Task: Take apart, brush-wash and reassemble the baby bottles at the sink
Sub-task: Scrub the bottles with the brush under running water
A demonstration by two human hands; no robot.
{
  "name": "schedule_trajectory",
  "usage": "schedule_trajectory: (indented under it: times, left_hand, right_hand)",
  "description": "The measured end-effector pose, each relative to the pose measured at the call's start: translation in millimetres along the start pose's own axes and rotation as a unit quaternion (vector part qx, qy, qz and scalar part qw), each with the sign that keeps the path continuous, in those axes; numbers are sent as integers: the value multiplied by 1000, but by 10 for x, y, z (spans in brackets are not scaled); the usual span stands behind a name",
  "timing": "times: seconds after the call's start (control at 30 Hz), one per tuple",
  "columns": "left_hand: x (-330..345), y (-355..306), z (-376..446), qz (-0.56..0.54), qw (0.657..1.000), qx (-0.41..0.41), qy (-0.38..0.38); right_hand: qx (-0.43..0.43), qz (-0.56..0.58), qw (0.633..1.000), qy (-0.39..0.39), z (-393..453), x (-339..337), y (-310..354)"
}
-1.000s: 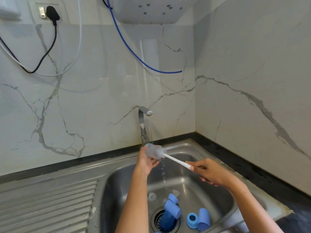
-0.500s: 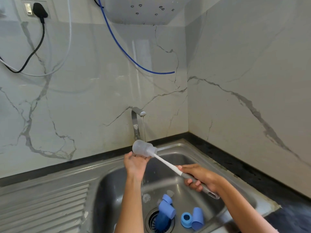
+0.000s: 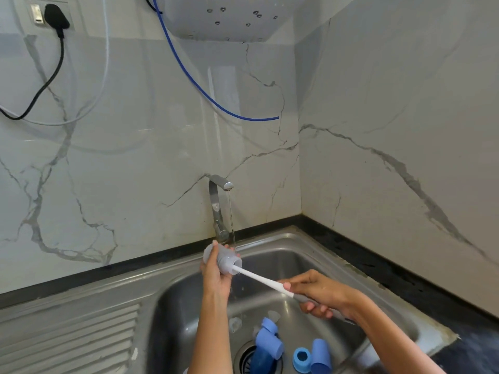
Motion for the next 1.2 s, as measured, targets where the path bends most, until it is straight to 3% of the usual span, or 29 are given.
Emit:
schedule_trajectory:
  times: [0.07,0.13,0.23,0.3,0.4,0.47,0.53,0.67,0.83,0.97,1.03,1.1,1.2]
  left_hand:
    - [-25,-44,4,1,1000,26,-7]
    - [-81,1,20,-13,999,20,-39]
    - [-106,116,4,-40,995,-24,-89]
    - [-65,138,-15,-23,996,-22,-80]
    - [-7,101,-37,20,999,-7,-38]
    - [29,54,-46,30,999,8,-15]
    - [71,33,-92,17,1000,2,1]
    - [96,68,-81,-4,999,-45,11]
    - [65,130,-7,-23,999,-30,-25]
    - [50,124,-15,-33,999,-31,-30]
    - [95,133,-70,17,1000,-14,6]
    - [152,153,-103,70,997,0,41]
    - [127,149,-92,131,990,37,34]
  right_hand:
    - [14,-11,1000,6,12,0,-23]
    - [-15,-98,994,-36,28,-75,-16]
    - [-84,-245,958,-125,79,-195,21]
    - [-121,-284,937,-162,85,-205,58]
    - [-127,-195,963,-135,32,-163,109]
    - [-73,-47,993,-86,-14,-148,112]
    - [-15,19,999,-35,-48,-95,103]
    - [15,-33,999,-14,-27,-37,54]
    - [-78,-180,973,-120,102,-155,49]
    - [-132,-306,917,-219,98,-262,93]
    - [-144,-283,917,-242,75,-297,118]
    - [-142,-218,941,-219,69,-273,124]
    - [-122,-176,961,-174,51,-269,102]
Point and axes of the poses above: each hand's wrist, its own z-axis towards the middle knuckle, its own x-axis out of the palm, y = z × x, the point moved 6 cm from there along z, towards the middle knuckle, and after that the axes turned 10 degrees about -y, right-handed, at the moved point
